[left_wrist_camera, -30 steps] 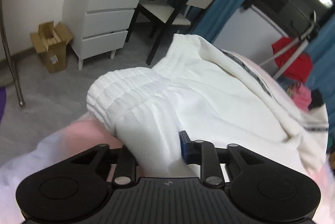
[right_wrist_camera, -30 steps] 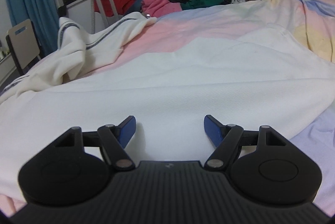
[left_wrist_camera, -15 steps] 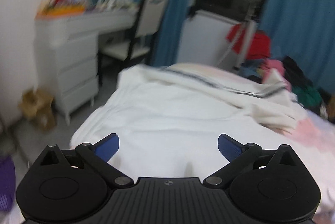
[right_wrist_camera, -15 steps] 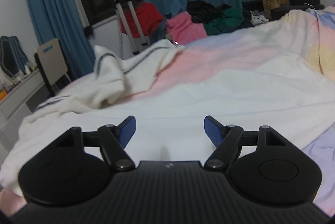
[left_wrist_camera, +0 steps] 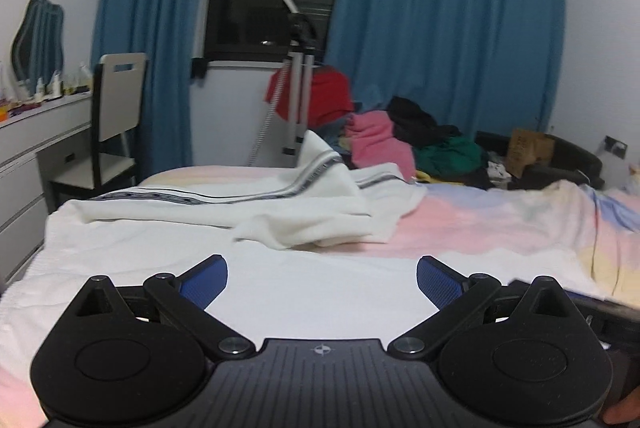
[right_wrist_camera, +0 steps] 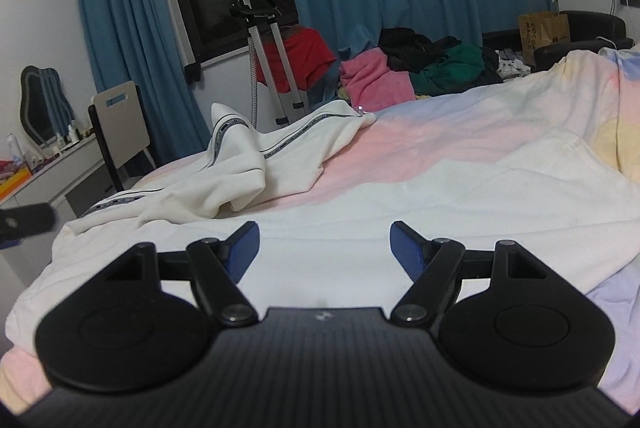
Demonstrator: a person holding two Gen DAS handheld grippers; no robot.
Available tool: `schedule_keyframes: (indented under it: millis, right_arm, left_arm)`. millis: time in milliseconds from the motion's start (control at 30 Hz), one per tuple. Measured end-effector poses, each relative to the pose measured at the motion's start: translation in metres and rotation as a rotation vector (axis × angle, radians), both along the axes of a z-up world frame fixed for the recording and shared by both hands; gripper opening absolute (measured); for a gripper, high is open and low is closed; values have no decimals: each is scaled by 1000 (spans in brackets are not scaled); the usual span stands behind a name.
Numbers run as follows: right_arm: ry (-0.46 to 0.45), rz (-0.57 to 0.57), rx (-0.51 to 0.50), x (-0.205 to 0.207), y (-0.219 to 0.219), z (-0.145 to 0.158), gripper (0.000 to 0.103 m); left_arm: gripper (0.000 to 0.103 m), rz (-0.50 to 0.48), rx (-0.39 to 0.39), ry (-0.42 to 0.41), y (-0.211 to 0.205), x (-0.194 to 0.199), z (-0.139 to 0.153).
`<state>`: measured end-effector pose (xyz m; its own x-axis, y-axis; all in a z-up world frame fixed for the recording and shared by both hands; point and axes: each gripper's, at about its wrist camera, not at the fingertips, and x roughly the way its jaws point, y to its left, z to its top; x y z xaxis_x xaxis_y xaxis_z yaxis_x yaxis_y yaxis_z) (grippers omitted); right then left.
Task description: Fold clothes
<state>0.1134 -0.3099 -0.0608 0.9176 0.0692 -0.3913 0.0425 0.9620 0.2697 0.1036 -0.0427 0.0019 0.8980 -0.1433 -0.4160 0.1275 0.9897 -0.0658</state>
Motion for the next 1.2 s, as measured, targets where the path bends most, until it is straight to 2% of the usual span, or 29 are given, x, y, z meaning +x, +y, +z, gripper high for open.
schedule_keyframes:
  millis: [167,400,467,567,633,700,767,867,900,933,1033,1100,1200]
  right_arm:
    - [-31,16,-16,-1,4,-9,74]
    - [32,26,143,24,-3,-32,76]
    - [60,39,198,44,-9,-39,76]
    - [64,36,216,84,-19,-39,76]
    - [53,12,235,116,-27,-39,75]
    - [60,-29,297,154,-37,-43,75]
    - [67,-90,350,194,-44,-49,69]
    - [78,-195,411,255,-54,-61,65]
    - [84,-218,415,274,-56,-66,56]
    - [89,-238,420,293,-58,-71,51]
    - [91,-237,467,336,-59,-88,50]
    - [91,-214,440,356,-51,-94,49]
    - [81,-182,313,371,-33,-91,11]
  left_arm:
    - [102,-11,13,5,2,4,-35]
    - [102,-23,9,7,3,11,-76]
    - [102,-25,-3,6,4,14,-83]
    - [102,-28,-22,4,4,18,-94]
    - [102,-43,-24,-15,4,25,-101]
    - [102,-48,-17,-37,5,35,-106]
    - [102,-54,-29,-41,8,46,-112]
    - [102,-68,-115,-10,19,63,-125]
    - [102,-70,-137,-2,21,68,-129]
    - [102,-71,-159,6,24,74,-134]
    - [102,-91,-230,32,31,90,-147]
    - [102,-100,-272,46,35,99,-155]
    - [103,-112,-332,36,42,104,-161]
